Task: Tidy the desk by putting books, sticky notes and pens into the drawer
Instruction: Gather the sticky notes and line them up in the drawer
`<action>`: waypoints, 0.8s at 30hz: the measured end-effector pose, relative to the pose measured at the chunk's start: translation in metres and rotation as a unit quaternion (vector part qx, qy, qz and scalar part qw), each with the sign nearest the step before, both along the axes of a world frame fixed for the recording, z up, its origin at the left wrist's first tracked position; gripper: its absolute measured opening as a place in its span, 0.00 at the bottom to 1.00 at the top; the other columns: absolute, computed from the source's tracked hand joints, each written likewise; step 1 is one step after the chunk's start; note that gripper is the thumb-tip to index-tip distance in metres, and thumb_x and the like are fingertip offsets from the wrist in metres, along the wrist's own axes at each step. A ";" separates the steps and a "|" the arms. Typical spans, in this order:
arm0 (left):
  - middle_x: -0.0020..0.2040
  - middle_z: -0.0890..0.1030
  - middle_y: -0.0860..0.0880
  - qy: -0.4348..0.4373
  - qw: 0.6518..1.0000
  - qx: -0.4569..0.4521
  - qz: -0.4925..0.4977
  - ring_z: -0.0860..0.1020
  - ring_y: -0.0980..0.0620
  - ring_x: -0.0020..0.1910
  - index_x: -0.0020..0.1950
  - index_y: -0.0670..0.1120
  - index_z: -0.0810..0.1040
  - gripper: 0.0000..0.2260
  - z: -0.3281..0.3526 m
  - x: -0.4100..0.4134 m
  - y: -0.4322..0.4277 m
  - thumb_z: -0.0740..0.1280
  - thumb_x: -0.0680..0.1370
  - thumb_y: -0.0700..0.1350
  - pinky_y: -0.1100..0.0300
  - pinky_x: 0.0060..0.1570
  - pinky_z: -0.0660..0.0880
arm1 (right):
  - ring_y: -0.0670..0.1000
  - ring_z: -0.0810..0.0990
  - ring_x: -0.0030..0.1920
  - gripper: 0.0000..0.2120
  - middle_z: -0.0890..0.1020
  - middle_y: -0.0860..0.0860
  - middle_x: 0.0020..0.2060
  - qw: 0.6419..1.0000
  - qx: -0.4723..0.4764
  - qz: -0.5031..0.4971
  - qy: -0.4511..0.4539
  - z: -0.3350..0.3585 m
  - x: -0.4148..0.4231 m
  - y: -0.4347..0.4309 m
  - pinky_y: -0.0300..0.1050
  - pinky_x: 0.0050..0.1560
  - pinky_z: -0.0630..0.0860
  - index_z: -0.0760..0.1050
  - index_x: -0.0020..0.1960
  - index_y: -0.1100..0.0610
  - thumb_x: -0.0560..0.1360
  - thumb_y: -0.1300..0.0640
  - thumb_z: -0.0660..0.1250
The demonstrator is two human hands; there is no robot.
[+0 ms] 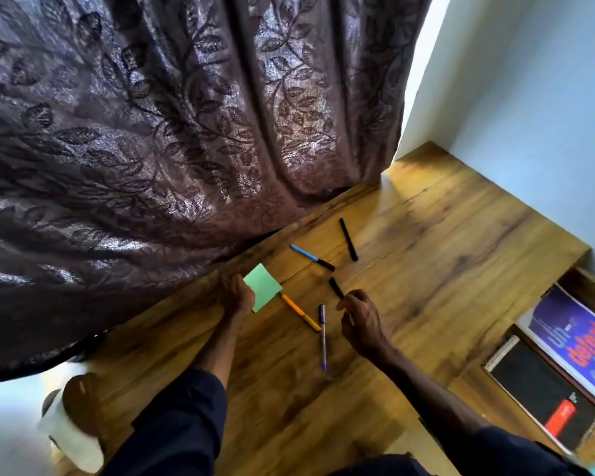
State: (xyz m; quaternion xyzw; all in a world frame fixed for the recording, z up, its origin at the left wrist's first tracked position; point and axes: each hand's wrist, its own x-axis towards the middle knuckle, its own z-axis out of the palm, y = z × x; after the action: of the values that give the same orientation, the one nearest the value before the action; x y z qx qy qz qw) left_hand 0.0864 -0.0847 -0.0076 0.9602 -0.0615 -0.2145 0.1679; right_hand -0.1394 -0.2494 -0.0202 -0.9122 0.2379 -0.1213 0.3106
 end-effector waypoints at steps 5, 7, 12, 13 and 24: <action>0.65 0.78 0.33 -0.051 0.995 -0.082 0.023 0.77 0.36 0.65 0.66 0.32 0.76 0.15 0.023 -0.009 -0.007 0.61 0.83 0.40 0.48 0.62 0.73 | 0.57 0.80 0.43 0.10 0.80 0.56 0.48 0.997 0.055 -0.047 -0.017 0.007 -0.016 -0.012 0.57 0.42 0.79 0.81 0.47 0.61 0.70 0.71 0.67; 0.62 0.79 0.31 -0.071 0.987 -0.139 0.032 0.79 0.36 0.61 0.63 0.29 0.77 0.14 0.035 -0.017 -0.019 0.61 0.83 0.38 0.48 0.56 0.72 | 0.53 0.80 0.42 0.09 0.80 0.53 0.47 0.995 0.076 -0.063 -0.016 0.013 -0.025 -0.016 0.54 0.42 0.80 0.82 0.46 0.59 0.71 0.69 0.68; 0.41 0.84 0.33 -0.074 0.962 -0.262 -0.025 0.82 0.42 0.39 0.42 0.33 0.79 0.10 0.061 -0.052 -0.060 0.65 0.81 0.38 0.50 0.40 0.77 | 0.48 0.82 0.42 0.07 0.83 0.50 0.44 0.977 0.157 -0.135 -0.059 0.023 -0.046 -0.027 0.42 0.41 0.77 0.83 0.47 0.57 0.74 0.64 0.67; 0.39 0.85 0.36 -0.045 0.956 -0.286 -0.035 0.84 0.41 0.39 0.43 0.34 0.81 0.10 0.062 -0.066 -0.071 0.66 0.81 0.39 0.48 0.41 0.81 | 0.47 0.83 0.42 0.05 0.84 0.49 0.44 0.968 0.183 -0.161 -0.056 0.027 -0.053 -0.032 0.41 0.41 0.77 0.83 0.49 0.56 0.76 0.60 0.68; 0.47 0.82 0.39 0.275 0.882 -0.347 -0.160 0.80 0.61 0.27 0.60 0.27 0.78 0.13 0.030 -0.263 -0.205 0.68 0.81 0.36 0.67 0.31 0.80 | 0.50 0.83 0.40 0.15 0.86 0.55 0.45 0.820 0.422 -0.367 -0.122 0.027 -0.210 -0.117 0.45 0.38 0.79 0.79 0.61 0.64 0.79 0.56 0.70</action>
State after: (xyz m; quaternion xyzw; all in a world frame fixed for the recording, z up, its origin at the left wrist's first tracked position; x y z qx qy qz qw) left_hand -0.1768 -0.2895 0.0226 0.7200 -0.2358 -0.4587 0.4642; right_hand -0.3490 -0.3666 0.0072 -0.5146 0.5437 -0.2242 0.6239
